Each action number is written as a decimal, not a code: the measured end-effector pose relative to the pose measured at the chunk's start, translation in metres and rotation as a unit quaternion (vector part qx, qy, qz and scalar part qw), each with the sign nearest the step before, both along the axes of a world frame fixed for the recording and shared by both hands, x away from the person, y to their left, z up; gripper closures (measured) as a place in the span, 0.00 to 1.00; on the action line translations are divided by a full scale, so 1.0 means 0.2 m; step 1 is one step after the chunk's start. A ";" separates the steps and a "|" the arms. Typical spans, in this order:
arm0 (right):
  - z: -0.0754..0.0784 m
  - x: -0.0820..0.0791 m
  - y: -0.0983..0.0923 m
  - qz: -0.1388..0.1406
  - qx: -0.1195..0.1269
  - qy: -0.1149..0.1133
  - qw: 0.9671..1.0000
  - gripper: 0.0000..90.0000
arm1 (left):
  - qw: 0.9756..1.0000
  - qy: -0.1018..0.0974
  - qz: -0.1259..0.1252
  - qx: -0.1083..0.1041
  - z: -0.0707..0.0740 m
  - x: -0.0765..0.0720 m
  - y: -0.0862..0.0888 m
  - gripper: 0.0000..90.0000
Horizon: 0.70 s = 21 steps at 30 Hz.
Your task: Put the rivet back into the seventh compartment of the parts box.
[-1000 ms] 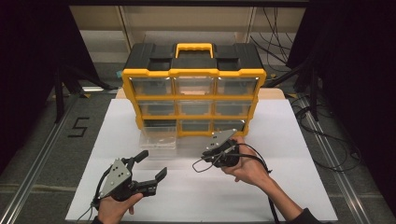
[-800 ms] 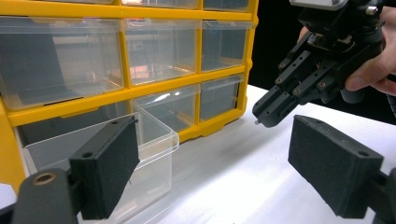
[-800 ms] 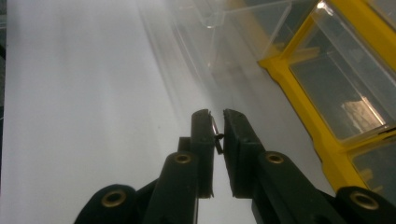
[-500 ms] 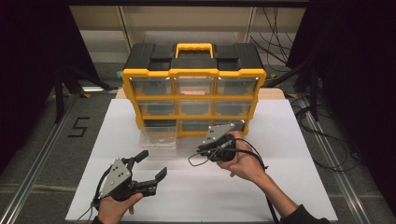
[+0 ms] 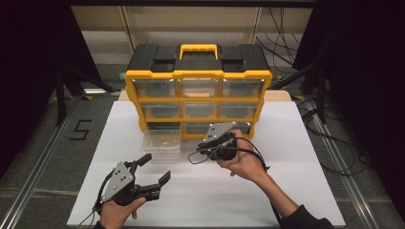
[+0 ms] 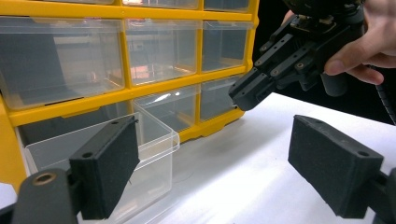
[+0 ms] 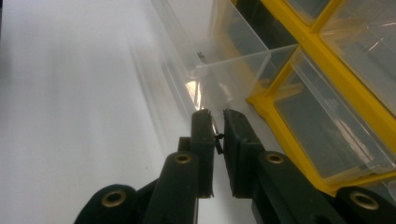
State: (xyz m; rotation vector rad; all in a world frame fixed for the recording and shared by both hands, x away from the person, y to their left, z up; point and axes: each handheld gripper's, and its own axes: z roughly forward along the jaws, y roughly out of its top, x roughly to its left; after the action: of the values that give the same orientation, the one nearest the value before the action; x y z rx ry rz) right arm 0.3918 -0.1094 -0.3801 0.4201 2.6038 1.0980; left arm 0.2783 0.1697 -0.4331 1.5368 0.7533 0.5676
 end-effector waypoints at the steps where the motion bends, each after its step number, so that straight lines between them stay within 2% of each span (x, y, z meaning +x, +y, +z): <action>1: 0.00 0.00 0.00 0.000 0.001 0.000 1.000 0.92 | 1.000 0.000 0.000 0.000 0.00 0.00 0.00 0.18; 21: 0.03 0.05 0.06 -0.003 0.025 -0.010 1.000 0.92 | 1.000 0.000 0.001 -0.002 0.00 0.00 0.00 0.18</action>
State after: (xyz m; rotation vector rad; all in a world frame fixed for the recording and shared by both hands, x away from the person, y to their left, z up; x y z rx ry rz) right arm 0.4011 -0.0965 -0.3736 0.4245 2.5601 1.1621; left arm 0.2784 0.1699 -0.4332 1.5326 0.7545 0.5672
